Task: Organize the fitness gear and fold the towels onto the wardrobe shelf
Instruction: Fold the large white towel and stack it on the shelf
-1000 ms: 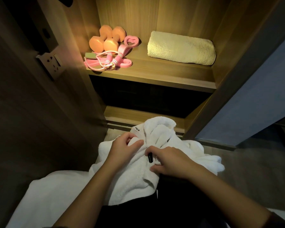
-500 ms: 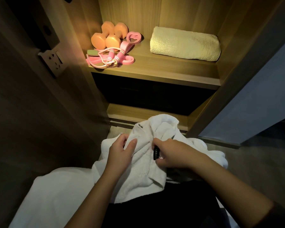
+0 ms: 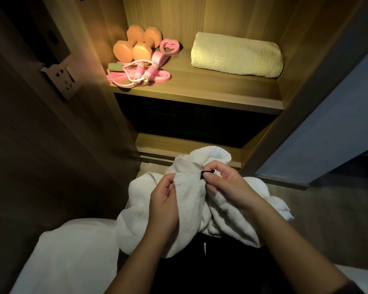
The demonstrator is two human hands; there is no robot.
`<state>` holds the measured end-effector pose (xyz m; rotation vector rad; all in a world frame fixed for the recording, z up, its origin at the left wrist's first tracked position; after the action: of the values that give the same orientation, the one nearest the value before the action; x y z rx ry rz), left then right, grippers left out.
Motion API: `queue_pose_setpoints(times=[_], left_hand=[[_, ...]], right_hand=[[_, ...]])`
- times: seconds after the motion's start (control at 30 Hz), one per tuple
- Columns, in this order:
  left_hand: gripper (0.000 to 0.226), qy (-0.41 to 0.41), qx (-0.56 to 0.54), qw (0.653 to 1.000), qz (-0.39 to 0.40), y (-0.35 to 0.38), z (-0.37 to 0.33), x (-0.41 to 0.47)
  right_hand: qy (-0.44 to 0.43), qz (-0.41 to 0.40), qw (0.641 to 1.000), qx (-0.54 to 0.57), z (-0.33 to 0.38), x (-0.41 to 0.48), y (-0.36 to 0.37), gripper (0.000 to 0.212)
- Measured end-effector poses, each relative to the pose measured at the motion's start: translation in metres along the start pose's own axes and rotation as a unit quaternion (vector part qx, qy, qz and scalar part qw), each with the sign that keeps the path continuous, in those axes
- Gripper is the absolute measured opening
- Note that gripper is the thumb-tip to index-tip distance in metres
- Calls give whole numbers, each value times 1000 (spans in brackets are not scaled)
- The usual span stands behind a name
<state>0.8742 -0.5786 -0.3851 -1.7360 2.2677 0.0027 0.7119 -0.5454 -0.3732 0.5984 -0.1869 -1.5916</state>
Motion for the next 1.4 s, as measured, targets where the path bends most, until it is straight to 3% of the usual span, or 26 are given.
queue_pose_setpoints(times=[0.13,0.4,0.6,0.87,1.03,1.17,1.3,1.4], left_hand=[[21,-23,-3,1000,-16,-4,5,5],[22,-35,6,999,-34,-1,11,2],[26,-10,9,999,-38,2,8,-3],[13,48,74,995,-46,6,2,-7],[23,55,110,991,-60,7,3,-4],[22,55,126,988,-67,6,7,-2],[20,39,138,987,-69,7,13,2],[23,40,138,987,-65,7,18,6]], right_hand=[[-20,-104,977,-186,-7,11,-5,19],[-79,-163,969,-166,-23,13,-2,20],[-93,-174,969,-147,-26,11,-3,22],[-107,-183,965,-156,-29,12,-2,18],[-98,-178,964,-174,-31,12,-2,18],[-123,-172,959,-189,-28,6,-2,7],[-101,-168,956,-218,-26,-10,-9,34],[-85,-162,952,-244,-19,-26,-21,32]])
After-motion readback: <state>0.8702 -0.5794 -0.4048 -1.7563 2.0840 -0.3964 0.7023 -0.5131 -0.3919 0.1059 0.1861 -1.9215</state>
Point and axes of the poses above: each hand's wrist, its own x-axis towards the middle knuckle, its own y-axis out of the palm, z = x × y, the point moved 4 cm from there along x, towards the middle knuckle, and after that the axes turned 13 degrees about x, right-handed, at the moved point
